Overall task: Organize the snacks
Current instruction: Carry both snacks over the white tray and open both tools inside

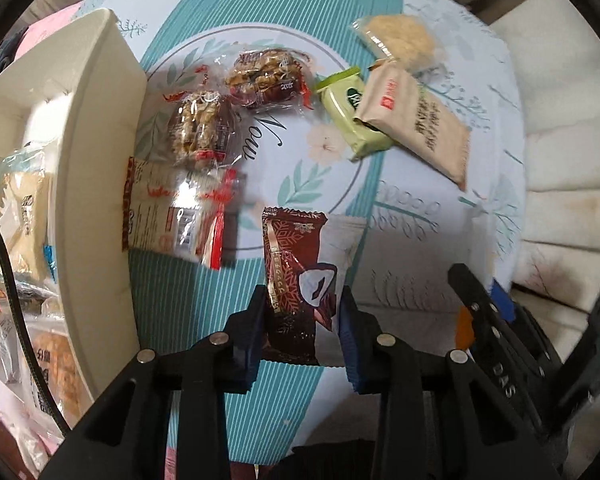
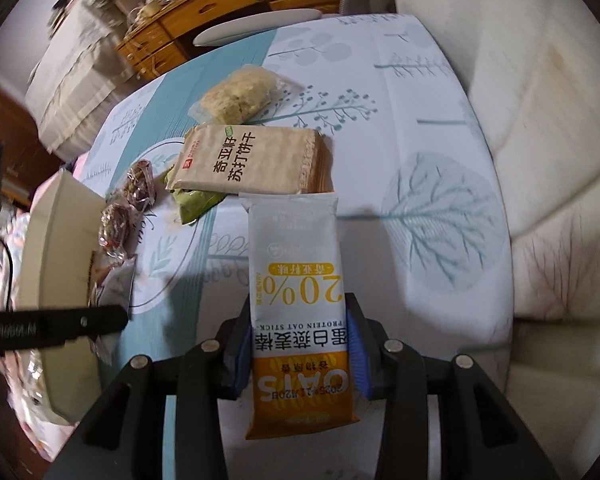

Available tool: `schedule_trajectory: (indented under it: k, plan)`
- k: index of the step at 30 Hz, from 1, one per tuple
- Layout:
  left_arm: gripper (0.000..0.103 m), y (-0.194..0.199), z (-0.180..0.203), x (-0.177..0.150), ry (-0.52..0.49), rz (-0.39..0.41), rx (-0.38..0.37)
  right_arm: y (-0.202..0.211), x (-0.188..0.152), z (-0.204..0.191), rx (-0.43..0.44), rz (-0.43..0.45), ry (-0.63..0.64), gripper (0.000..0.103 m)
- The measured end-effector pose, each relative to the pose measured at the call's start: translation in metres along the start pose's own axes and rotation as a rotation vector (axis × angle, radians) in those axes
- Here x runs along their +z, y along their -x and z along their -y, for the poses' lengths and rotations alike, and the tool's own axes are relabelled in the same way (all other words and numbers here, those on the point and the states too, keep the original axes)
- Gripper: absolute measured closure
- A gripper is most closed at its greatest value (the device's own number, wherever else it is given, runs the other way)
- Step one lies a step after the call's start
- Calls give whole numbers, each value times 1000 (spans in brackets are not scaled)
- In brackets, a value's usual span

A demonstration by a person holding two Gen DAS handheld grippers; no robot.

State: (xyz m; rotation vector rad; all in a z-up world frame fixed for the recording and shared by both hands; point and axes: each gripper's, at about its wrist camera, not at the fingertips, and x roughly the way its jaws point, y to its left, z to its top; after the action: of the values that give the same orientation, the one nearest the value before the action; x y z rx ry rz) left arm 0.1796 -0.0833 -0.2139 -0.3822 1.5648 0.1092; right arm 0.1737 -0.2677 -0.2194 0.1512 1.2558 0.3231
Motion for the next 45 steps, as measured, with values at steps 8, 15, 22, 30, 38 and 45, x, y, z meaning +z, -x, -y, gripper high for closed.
schedule_trajectory:
  k: [8,15,22,30,38,45]
  plan:
    - [71,42,-22,-21,-42,66,-115,12,-18,-12,21,-29,-114,63]
    - [71,82,-45,-20,-124,107,-204,24,-38,-43,39,-24,-205,63]
    - [71,119,-83,-40,-201,148,-242,35,-63,-97,60,2,-232,63]
    - [71,148,-134,-47,-222,218,-267,47,-80,-169,93,50,-164,63]
    - [71,165,-199,-46,-178,278,-275,52,-83,-227,103,114,-110,63]
    - [71,162,-249,-40,-113,287,-252,47,-87,-275,112,139,-17,63]
